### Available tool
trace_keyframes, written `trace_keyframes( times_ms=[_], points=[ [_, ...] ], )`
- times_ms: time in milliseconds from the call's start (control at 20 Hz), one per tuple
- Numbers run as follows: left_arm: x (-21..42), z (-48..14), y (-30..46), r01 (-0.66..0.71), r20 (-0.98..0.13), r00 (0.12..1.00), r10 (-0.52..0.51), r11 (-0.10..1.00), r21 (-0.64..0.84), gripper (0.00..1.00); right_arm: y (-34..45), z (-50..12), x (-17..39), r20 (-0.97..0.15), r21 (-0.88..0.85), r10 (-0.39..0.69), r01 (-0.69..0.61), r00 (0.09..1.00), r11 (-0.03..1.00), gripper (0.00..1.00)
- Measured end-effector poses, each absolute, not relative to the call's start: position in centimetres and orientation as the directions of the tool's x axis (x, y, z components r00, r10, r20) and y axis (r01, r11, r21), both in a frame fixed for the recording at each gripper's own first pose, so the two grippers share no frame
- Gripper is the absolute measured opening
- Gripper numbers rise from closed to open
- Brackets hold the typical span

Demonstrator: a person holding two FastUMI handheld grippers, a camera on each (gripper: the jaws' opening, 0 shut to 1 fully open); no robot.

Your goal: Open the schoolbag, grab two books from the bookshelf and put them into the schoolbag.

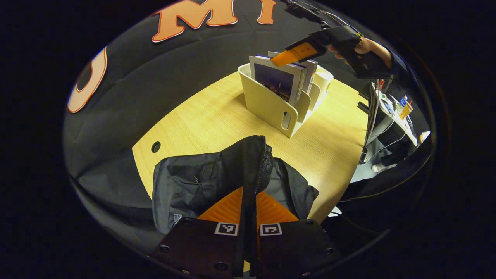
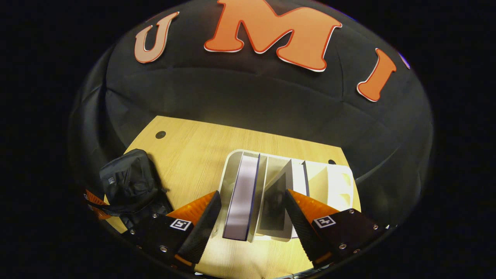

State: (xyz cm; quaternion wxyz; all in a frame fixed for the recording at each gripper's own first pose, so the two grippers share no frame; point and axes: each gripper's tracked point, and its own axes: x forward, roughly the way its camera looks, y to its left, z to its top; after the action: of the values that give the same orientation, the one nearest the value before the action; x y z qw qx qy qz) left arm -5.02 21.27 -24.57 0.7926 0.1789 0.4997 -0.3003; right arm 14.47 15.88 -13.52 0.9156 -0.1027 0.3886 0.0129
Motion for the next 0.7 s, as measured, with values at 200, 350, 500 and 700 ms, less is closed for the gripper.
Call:
trace_keyframes(
  times_ms=[200, 350, 500, 700],
  points=[
    [-3.8, -23.3, 21.9, 0.668, -0.911, 0.257, -0.323, 0.741, -0.075, 0.07, 16.6, -15.1, 15.5, -0.796, -0.157, -0.064, -0.104, 0.603, 0.982, 0.87],
    [-2.9, -22.8, 21.8, 0.689, -0.919, 0.215, -0.332, 0.718, -0.098, 0.07, 16.8, -16.9, 15.7, -0.857, -0.135, -0.070, -0.091, 0.510, 0.987, 0.78],
    [-2.2, -22.5, 21.7, 0.696, -0.917, 0.201, -0.344, 0.710, -0.113, 0.07, 16.2, -18.7, 15.6, -0.894, -0.138, -0.105, -0.044, 0.435, 0.989, 0.59],
    [-1.4, -22.0, 21.1, 0.703, -0.913, 0.206, -0.352, 0.702, -0.112, 0.07, 17.5, -19.4, 15.5, -0.923, -0.073, -0.071, 0.010, 0.379, 0.997, 0.42]
  ],
)
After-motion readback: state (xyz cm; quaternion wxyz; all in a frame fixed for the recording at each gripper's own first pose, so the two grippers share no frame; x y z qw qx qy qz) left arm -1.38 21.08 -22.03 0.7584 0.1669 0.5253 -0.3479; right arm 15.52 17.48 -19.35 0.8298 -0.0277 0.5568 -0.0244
